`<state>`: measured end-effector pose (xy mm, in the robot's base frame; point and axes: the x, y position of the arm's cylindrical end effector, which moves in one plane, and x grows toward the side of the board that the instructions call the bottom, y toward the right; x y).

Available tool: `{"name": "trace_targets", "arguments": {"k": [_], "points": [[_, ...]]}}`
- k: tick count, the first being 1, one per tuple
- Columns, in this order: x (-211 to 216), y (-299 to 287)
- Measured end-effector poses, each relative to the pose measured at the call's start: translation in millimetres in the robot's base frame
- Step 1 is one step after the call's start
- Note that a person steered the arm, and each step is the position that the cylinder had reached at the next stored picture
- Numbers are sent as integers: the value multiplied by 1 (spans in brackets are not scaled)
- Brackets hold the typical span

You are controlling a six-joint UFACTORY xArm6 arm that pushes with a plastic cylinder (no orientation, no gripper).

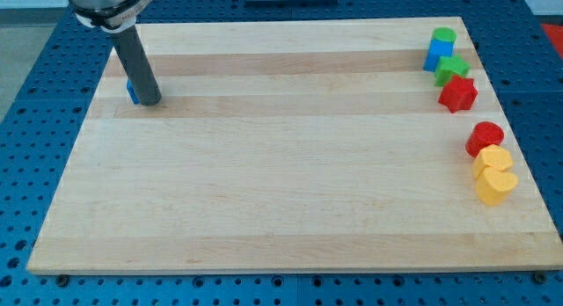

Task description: Push the blue triangle towards the top left

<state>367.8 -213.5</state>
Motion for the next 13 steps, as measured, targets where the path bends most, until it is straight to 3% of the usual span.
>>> {"name": "trace_targets", "arguments": {"k": [4,13], "points": [[1,-36],[-67,-36]]}}
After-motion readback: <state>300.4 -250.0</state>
